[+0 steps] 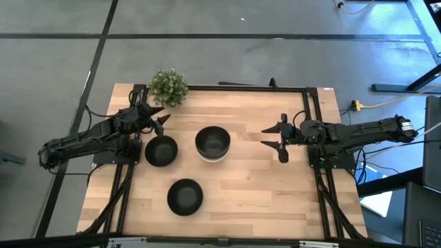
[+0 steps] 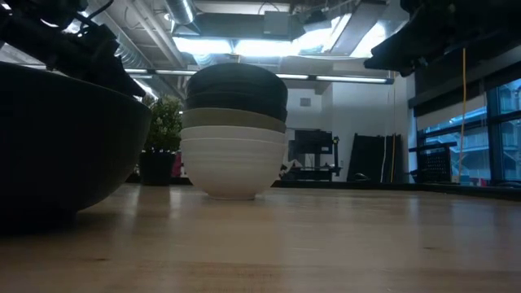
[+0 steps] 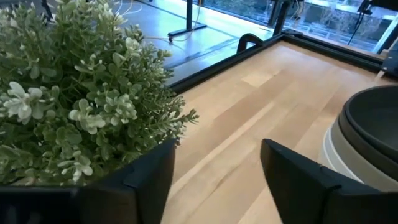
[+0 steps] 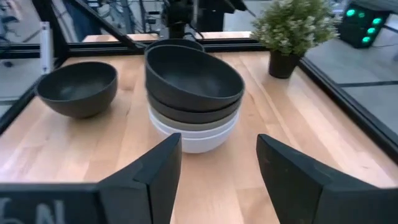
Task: Nest bowls inside each other
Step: Stack the black bowl on the black bowl
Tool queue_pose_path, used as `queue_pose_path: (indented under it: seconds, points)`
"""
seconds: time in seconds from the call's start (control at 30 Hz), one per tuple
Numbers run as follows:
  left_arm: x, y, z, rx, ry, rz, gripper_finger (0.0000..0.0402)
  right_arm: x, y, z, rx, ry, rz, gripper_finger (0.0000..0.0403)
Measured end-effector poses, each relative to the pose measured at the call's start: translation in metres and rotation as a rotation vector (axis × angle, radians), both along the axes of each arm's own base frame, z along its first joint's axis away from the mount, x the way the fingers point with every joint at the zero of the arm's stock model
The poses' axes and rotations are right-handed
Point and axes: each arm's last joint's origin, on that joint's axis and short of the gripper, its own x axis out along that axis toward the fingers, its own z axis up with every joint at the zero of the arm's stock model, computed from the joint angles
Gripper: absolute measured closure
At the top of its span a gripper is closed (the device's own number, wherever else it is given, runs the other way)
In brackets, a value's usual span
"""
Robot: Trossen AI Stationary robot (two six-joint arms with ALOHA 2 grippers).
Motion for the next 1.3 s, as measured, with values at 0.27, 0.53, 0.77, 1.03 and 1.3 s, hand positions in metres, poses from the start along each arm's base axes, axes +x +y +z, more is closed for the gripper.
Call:
queue_pose_path:
  seconds: [0.27,0.53,0.77,1.03,1.3]
  points:
    - [0.003,-0.001,0.003,-0.036,-0.070,-0.065,0.0106,0.000,-0.002,0.003,-0.021,-0.028,-0.072,0.0194]
    - [0.008,-0.002,0.019,0.007,-0.237,-0.165,0.0103,0.001,-0.005,0.007,-0.042,-0.079,-0.176,0.0194]
    - [0.008,-0.005,0.034,0.059,-0.256,-0.257,0.0103,0.001,-0.005,0.008,-0.040,-0.085,-0.176,0.0194]
    - [0.009,-0.001,0.049,-0.091,0.021,-0.151,0.0104,0.001,-0.010,0.010,-0.020,-0.105,-0.208,0.0194]
    - [0.021,0.002,0.083,-0.254,0.191,-0.175,0.0104,0.001,-0.016,0.010,-0.020,-0.110,-0.247,0.0194]
